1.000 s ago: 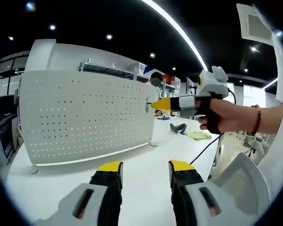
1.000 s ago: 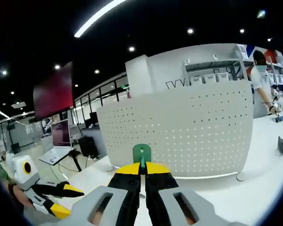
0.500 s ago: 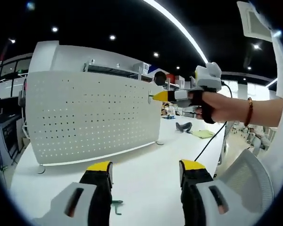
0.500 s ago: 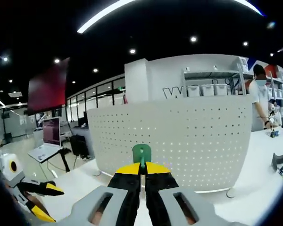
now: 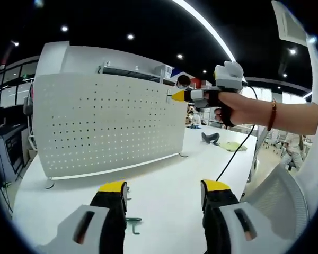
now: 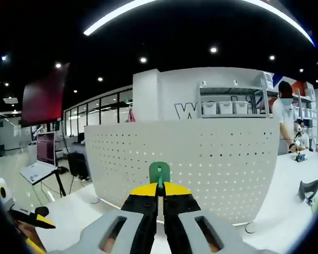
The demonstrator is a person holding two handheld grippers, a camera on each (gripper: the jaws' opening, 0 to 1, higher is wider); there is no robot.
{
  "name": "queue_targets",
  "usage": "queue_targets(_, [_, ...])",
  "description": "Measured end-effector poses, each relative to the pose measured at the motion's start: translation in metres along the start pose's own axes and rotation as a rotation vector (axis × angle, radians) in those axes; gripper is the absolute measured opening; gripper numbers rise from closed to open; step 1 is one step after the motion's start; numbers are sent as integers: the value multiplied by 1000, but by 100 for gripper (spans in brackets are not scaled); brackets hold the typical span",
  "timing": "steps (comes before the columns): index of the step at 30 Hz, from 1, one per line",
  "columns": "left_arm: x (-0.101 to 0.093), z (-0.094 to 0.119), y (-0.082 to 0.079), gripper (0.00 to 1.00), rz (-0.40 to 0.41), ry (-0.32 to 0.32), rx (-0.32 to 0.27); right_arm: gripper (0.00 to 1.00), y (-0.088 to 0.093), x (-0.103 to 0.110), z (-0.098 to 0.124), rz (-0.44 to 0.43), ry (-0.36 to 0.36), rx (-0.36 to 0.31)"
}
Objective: Insert the hook assembly into the mounting plate slot until the hook locks in place.
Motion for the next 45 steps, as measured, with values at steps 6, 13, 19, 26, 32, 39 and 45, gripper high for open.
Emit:
queue_targets(6, [1, 1, 2, 58, 2, 2, 7, 1, -4, -5, -11, -13, 27, -7])
queue_targets(13, [3, 1, 4, 58, 10, 2, 9, 1, -7, -9, -23, 3, 53, -19])
queue_targets(19, [3, 1, 7, 59, 17, 8, 14, 1, -9, -14, -31, 7, 75, -25])
queue_targets(26, [4, -1, 10, 59, 25, 14, 24, 1, -14, -15, -41, 11, 101, -38])
queue_targets(32, [5, 0, 12, 59, 26, 14, 27, 1, -16, -16, -51, 24, 108, -45])
queue_targets(39, [5, 4, 16, 59, 32, 12, 38, 1, -12, -26, -60, 17, 121, -40])
queue_targets(45, [4, 3, 17, 59, 33, 14, 43, 1, -12, -31, -68, 15, 141, -39])
Point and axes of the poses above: the point that each gripper's makers call its tool centre point, and the gripper's own axes: z roughly backward along the fingers, x roughly to its left, y roughly out of its underside, the point moved 9 cm from there along z, roughly backward along the fingers, and after that the axes turned 11 degrees about -x, right-handed, at the moved point
